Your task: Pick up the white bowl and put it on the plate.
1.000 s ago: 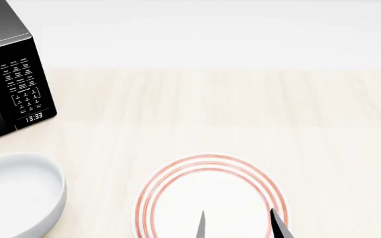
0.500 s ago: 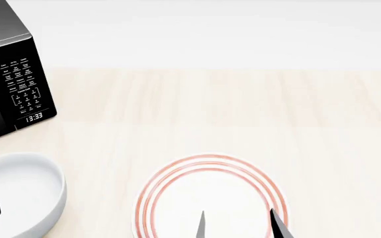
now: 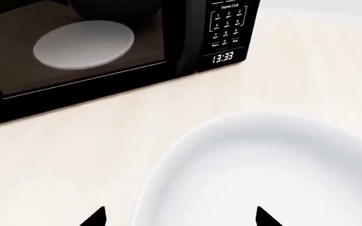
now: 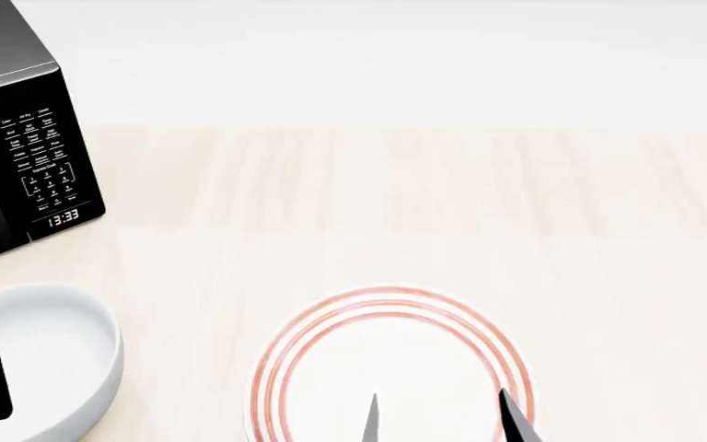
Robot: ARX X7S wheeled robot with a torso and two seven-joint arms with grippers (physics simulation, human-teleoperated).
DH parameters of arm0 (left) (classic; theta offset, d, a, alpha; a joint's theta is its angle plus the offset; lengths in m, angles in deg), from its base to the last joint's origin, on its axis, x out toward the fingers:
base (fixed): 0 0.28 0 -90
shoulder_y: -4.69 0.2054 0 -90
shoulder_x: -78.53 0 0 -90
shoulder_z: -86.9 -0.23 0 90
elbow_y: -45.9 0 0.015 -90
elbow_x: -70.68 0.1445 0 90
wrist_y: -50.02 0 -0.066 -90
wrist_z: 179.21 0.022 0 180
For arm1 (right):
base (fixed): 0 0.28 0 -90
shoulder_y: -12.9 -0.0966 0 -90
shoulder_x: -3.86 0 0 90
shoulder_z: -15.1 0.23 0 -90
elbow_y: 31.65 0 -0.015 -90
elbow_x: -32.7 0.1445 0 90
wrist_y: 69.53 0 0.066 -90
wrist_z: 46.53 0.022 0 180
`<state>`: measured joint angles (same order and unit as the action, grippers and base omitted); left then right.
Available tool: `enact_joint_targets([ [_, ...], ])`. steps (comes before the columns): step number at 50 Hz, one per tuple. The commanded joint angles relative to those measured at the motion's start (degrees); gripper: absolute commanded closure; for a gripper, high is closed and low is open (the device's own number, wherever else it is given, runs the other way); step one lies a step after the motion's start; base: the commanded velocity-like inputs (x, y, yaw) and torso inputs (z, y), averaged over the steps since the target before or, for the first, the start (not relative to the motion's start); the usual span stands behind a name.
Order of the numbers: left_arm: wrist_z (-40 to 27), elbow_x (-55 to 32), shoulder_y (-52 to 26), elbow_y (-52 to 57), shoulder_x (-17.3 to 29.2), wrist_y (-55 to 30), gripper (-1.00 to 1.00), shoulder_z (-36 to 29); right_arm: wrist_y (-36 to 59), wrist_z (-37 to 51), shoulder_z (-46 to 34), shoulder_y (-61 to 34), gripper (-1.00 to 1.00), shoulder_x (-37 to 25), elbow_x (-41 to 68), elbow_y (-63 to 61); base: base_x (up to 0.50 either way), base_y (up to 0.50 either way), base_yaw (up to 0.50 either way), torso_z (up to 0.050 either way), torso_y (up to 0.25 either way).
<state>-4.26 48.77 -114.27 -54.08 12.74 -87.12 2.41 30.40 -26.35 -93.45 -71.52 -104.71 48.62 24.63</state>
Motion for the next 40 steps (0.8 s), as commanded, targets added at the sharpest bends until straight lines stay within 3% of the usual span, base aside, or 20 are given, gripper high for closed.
enact_joint_targets([
  [1, 0.34, 0.72, 0.4, -0.2, -1.54, -0.19, -1.0, 1.69, -2.02, -0.35, 0.93, -0.08, -1.0, 0.8, -1.88, 0.84, 0.0, 0.0, 0.0, 0.0, 0.0],
  [28, 0.99, 2.57, -3.1, -9.58, -1.83, 5.4, -1.0, 0.66, -2.3, -0.03, 0.2, -0.22, -1.0, 0.34, -1.69, 0.83, 0.0, 0.0, 0.0, 0.0, 0.0],
  [40, 0.37, 2.39, -2.55, -8.91, -2.2, 4.94, -1.0, 0.66, -2.48, 0.19, -0.01, -0.32, -1.0, 0.18, -1.64, 0.95, 0.0, 0.0, 0.0, 0.0, 0.0],
])
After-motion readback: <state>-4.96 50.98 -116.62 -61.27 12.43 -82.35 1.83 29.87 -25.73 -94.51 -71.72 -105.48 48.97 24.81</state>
